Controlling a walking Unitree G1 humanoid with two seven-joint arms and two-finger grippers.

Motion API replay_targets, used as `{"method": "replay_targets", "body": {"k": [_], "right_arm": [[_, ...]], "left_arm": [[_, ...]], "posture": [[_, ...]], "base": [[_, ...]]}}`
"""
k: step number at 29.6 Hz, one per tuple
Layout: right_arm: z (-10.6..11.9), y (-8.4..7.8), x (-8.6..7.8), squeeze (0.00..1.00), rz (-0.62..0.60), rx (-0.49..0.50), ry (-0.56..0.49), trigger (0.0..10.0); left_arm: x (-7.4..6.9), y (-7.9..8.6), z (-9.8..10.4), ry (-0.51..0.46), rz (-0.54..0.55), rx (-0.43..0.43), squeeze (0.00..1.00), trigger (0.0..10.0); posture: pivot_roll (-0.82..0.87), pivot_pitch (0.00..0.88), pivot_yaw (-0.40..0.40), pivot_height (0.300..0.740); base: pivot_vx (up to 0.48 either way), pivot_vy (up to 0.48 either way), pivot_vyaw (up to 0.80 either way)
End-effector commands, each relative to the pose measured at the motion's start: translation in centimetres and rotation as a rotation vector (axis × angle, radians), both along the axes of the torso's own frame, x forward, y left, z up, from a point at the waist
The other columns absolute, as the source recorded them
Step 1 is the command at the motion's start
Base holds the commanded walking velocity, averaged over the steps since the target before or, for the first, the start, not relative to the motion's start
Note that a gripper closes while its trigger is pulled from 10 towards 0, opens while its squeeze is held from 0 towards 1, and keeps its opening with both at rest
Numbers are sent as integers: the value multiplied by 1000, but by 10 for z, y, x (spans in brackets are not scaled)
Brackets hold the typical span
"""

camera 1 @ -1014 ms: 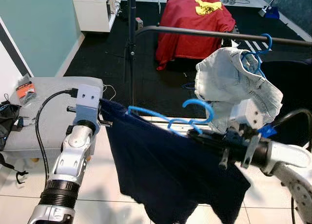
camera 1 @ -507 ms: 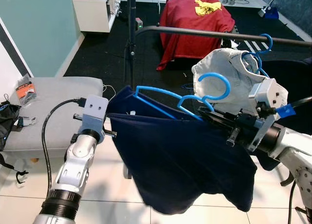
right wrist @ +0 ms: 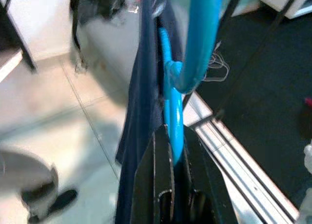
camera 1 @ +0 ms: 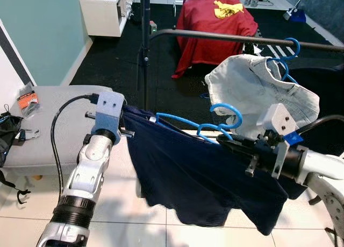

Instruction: Hang hanger

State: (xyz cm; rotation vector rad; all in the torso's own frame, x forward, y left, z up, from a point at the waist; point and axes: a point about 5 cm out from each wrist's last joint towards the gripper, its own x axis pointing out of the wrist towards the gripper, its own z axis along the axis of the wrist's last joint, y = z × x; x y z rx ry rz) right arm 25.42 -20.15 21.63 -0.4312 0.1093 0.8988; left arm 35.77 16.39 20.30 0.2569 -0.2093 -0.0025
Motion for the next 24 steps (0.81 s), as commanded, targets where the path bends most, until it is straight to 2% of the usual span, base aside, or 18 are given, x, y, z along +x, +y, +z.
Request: {"method": "replay_targets", "body": {"k": [1, 2, 3, 5, 7, 9, 12, 15, 17, 19, 21, 23, 24], "right_arm": [[-13, -6, -3, 0, -13, -85, 48, 0], [-13, -3, -3, 0, -7, -60, 43, 0], [-13, -3, -3, 0, -7, -60, 43, 0], [-6, 3, -3, 0, -3, 1, 17, 0], [-6, 3, -3, 0, -3, 1, 17, 0], [8, 2, -4, 0, -3, 49, -20, 0], [8, 2, -4, 0, -3, 49, -20, 0], [22, -4, -7, 0, -7, 55, -56, 0], [22, -4, -7, 0, -7, 55, -56, 0], [36, -16, -8, 0, -32, 34, -98, 0], [36, -16, -8, 0, -32, 34, -98, 0], [47, -18, -12, 0, -3, 87, -105, 0], [47, -18, -12, 0, -3, 87, -105, 0]], "left_arm": [[6, 23, 19, -52, 83, 6, 0, 0], [9, 22, 26, -67, 73, 18, 0, 0], [9, 22, 26, -67, 73, 18, 0, 0], [11, 20, 27, -64, 64, 61, 0, 0], [11, 20, 27, -64, 64, 61, 0, 0], [12, 23, 16, -25, 79, 136, 0, 0], [12, 23, 16, -25, 79, 136, 0, 0], [13, 29, 4, 16, 91, 215, 0, 0], [13, 29, 4, 16, 91, 215, 0, 0], [12, 39, -8, 61, 114, 243, 0, 0], [12, 39, -8, 61, 114, 243, 0, 0], [12, 44, -20, 110, 125, 247, 0, 0], [12, 44, -20, 110, 125, 247, 0, 0]], "posture": [[-61, 157, -26, 740], [-60, 157, -25, 740], [-60, 157, -25, 740], [-60, 160, -24, 740], [-60, 160, -24, 740], [-63, 166, -23, 740], [-63, 166, -23, 740], [-68, 168, -23, 740], [-68, 168, -23, 740], [-70, 171, -22, 740], [-70, 171, -22, 740], [-67, 174, -24, 740], [-67, 174, -24, 740]], "base": [[0, 0, 0], [0, 0, 0], [0, 0, 0], [0, 0, 0], [0, 0, 0], [0, 0, 0], [0, 0, 0], [0, 0, 0], [0, 0, 0], [0, 0, 0], [0, 0, 0], [0, 0, 0], [0, 0, 0]]}}
